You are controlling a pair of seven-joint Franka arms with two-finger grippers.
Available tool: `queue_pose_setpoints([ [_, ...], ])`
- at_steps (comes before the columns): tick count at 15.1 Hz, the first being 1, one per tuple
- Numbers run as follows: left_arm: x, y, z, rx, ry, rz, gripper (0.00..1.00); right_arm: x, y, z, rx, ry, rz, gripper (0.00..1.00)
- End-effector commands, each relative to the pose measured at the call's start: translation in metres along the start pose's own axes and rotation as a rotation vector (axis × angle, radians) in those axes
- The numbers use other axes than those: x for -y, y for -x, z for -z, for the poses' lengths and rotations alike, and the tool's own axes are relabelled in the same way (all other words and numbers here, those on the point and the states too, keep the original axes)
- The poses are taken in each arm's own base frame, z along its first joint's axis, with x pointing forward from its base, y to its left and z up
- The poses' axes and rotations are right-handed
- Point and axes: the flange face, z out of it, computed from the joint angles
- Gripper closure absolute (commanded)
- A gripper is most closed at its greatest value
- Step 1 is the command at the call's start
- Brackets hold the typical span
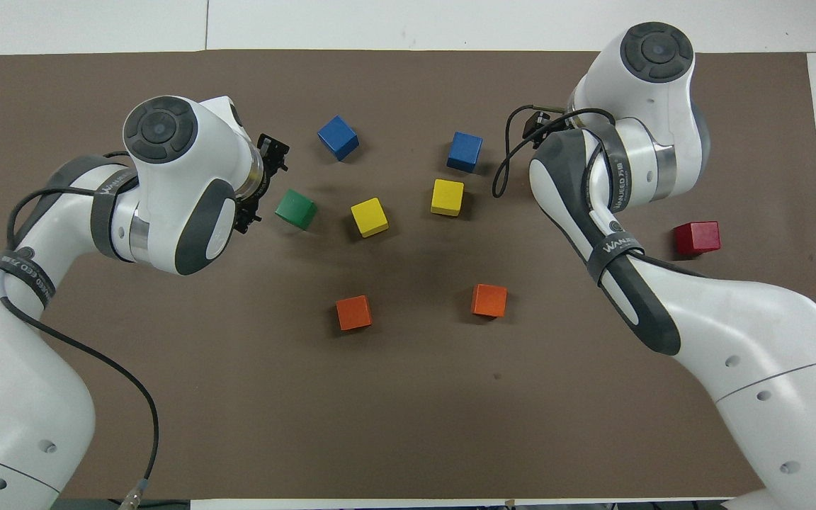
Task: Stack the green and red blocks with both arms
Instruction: 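Grasp the other green block with the left gripper while the right grasps red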
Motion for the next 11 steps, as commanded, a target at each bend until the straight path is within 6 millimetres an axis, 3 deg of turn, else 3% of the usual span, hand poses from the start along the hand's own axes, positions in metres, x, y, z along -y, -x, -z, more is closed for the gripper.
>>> queue_pose_setpoints([
  [1,-0.005,0.026,-0.021,-0.042,-0.016,-0.055,0.00,0.004,0.000,-0.015,-0.003,-0.016,-0.021,0.00],
  [6,0.009,0.034,-0.050,-0.043,-0.019,-0.066,0.00,-0.010,0.026,-0.051,0.002,-0.015,0.010,0.00],
  [9,0.013,0.035,-0.057,-0.044,0.000,-0.060,0.02,-0.015,0.035,-0.059,0.014,-0.009,0.046,0.00],
  [10,0.013,0.034,-0.057,-0.044,0.001,-0.057,0.11,-0.015,0.035,-0.059,0.016,-0.008,0.046,0.08],
  [11,0.013,0.035,-0.057,-0.043,0.001,-0.051,0.25,-0.015,0.035,-0.058,0.017,-0.008,0.046,0.39],
])
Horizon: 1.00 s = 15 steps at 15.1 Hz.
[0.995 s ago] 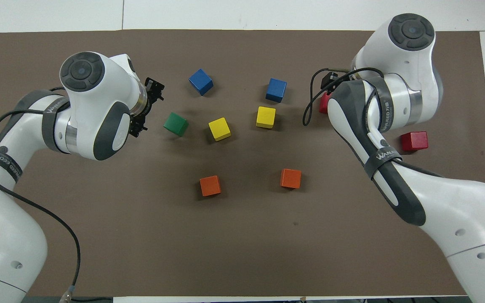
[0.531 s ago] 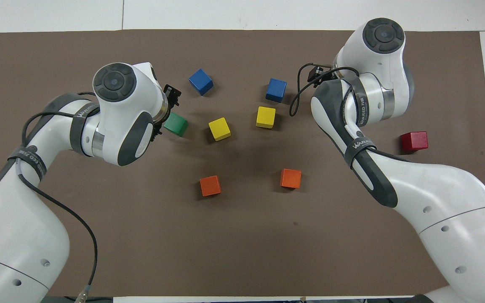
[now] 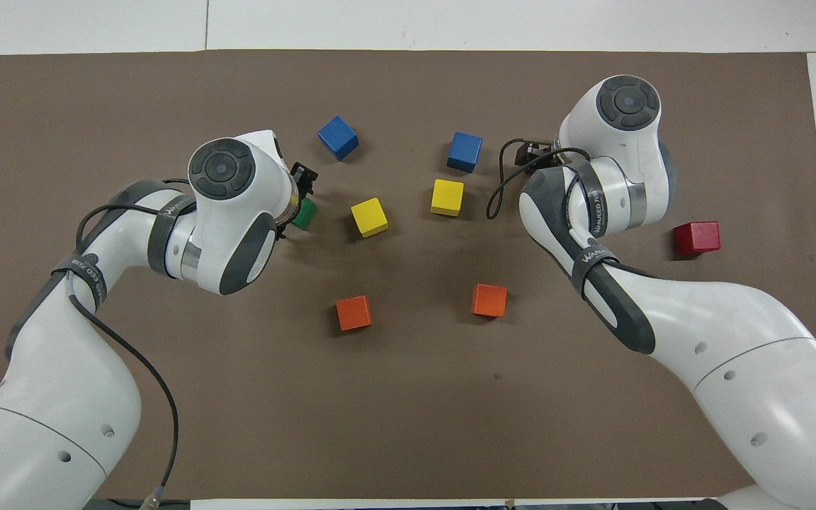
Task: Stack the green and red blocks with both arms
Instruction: 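Carry the green block to the placed green while the right carries red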
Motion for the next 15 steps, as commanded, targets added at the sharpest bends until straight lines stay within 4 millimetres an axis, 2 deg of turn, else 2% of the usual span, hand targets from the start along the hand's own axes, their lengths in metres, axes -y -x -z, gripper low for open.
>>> queue_pose_setpoints([
  [1,0.002,0.003,0.000,-0.027,0.015,0.031,0.58,-0.004,0.009,0.011,0.004,-0.013,0.019,0.86],
  [2,0.000,0.004,0.001,-0.027,0.023,0.043,1.00,-0.004,0.010,0.011,0.011,-0.013,0.017,1.00],
  [4,0.001,0.003,0.001,-0.029,0.011,0.034,1.00,-0.003,0.011,0.014,0.011,-0.016,0.017,1.00],
  [5,0.003,-0.002,0.007,-0.039,-0.034,-0.002,1.00,-0.004,0.011,0.013,0.015,-0.014,0.019,1.00],
  [6,0.009,-0.009,0.019,-0.046,-0.082,-0.109,1.00,-0.006,0.011,0.014,0.026,-0.008,0.025,1.00],
  [7,0.023,-0.031,0.044,-0.038,-0.113,-0.224,1.00,-0.009,0.011,0.021,0.034,-0.005,0.055,1.00],
  [9,0.057,-0.067,0.080,0.024,-0.144,-0.372,1.00,-0.028,0.012,0.051,0.045,-0.004,0.109,1.00],
  [11,0.081,-0.092,0.106,0.083,-0.147,-0.510,1.00,-0.075,0.019,0.081,0.056,-0.008,0.191,1.00],
  [13,0.107,-0.111,0.117,0.134,-0.181,-0.691,1.00,-0.128,0.037,0.097,0.067,-0.014,0.232,1.00],
  [15,0.136,-0.151,0.119,0.156,-0.165,-0.853,1.00,-0.173,0.041,0.110,0.060,-0.019,0.243,1.00],
])
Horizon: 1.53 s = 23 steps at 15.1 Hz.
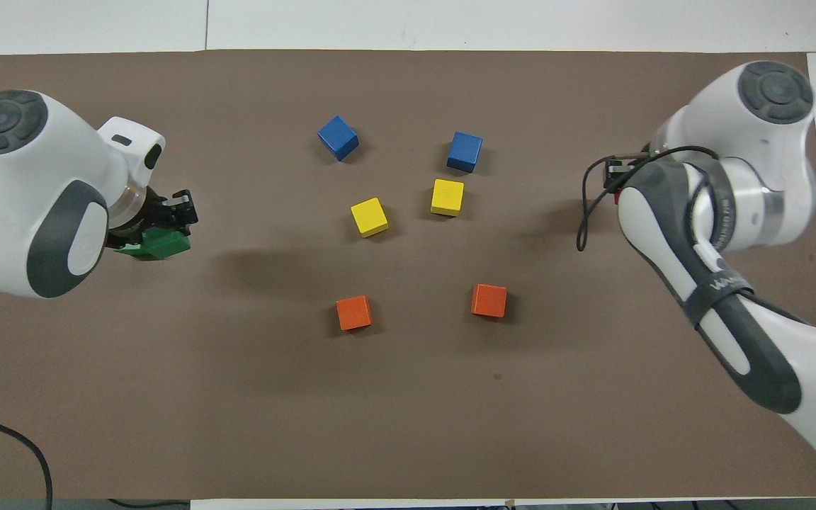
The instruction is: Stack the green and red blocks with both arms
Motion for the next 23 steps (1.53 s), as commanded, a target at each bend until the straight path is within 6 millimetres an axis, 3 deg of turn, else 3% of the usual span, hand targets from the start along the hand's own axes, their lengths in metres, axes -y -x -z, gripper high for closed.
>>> queue_pose_setpoints([
  [1,0.055,-0.004,-0.011,0.010,0.024,-0.238,1.00,-0.054,0.041,0.010,0.008,-0.020,0.030,1.00],
  [3,0.073,-0.014,-0.022,0.000,0.032,-0.348,1.00,-0.085,0.049,-0.003,0.004,-0.020,0.005,1.00],
  [7,0.079,-0.032,-0.036,-0.052,0.045,-0.340,1.00,-0.107,0.054,-0.022,-0.042,-0.016,-0.029,1.00],
  [16,0.093,-0.050,-0.067,-0.064,0.055,-0.363,1.00,-0.118,0.055,-0.054,-0.061,-0.007,-0.011,1.00],
  [20,0.094,-0.049,-0.072,-0.062,0.055,-0.359,1.00,-0.118,0.056,-0.055,-0.061,-0.007,-0.018,1.00],
  [22,0.093,-0.045,-0.077,-0.055,0.055,-0.363,1.00,-0.119,0.055,-0.052,-0.054,-0.008,-0.025,0.01],
  [23,0.092,-0.044,-0.079,-0.052,0.054,-0.365,0.94,-0.119,0.054,-0.050,-0.050,-0.008,-0.023,0.00],
])
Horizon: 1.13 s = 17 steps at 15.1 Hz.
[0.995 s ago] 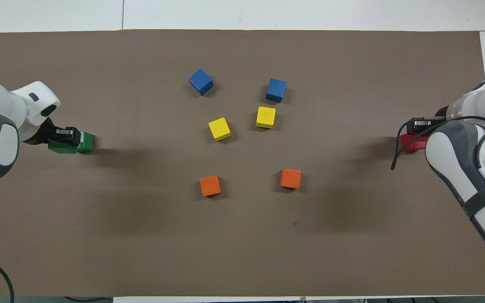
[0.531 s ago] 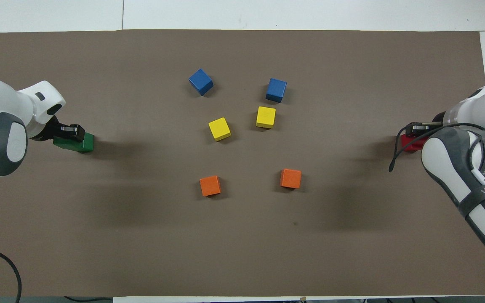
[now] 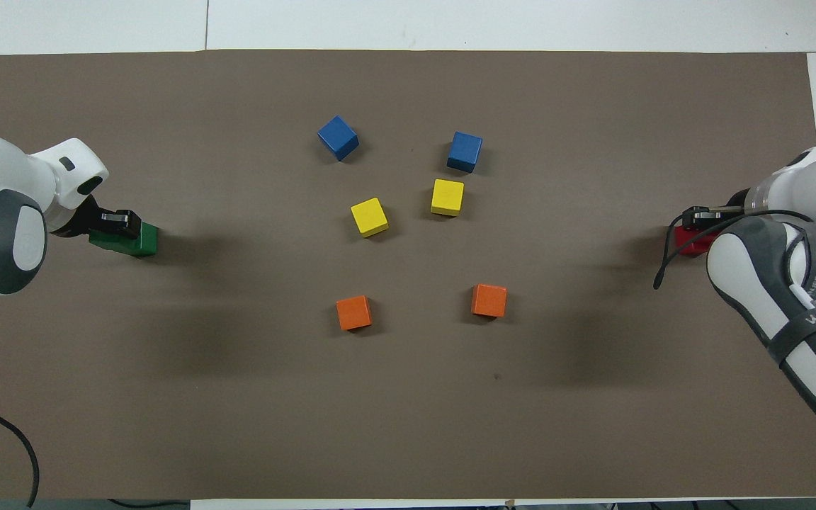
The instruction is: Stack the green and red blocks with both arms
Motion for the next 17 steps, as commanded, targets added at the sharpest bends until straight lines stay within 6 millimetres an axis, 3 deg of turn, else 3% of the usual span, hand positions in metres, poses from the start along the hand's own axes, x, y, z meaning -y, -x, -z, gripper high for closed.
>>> queue_pose_setpoints([
  [1,-0.001,0.008,-0.008,0.001,0.014,-0.012,0.61,-0.003,0.000,0.006,0.008,-0.005,0.012,0.00],
  [2,0.000,0.010,-0.010,0.003,0.014,-0.010,0.17,-0.002,-0.004,0.017,0.022,-0.006,0.013,0.00],
  [3,0.000,0.011,-0.011,0.004,0.015,-0.011,0.00,0.002,-0.010,0.033,0.035,-0.007,0.020,0.00],
  [5,0.000,0.013,-0.013,0.010,0.015,-0.009,0.00,0.015,-0.021,0.076,0.046,-0.004,0.051,0.00],
  [8,0.000,0.014,-0.007,0.020,0.015,-0.004,0.00,0.046,-0.016,0.146,0.012,-0.011,0.113,0.00],
  [12,0.005,0.017,0.078,0.030,0.003,0.010,0.00,0.088,0.017,0.211,0.010,-0.029,0.182,0.00],
  [15,-0.001,0.040,0.137,0.066,-0.003,0.006,0.00,0.087,0.029,0.240,0.073,-0.033,0.188,0.00],
  [17,-0.003,0.061,0.165,0.059,-0.012,0.006,0.00,0.088,0.033,0.246,0.106,-0.034,0.194,0.00],
])
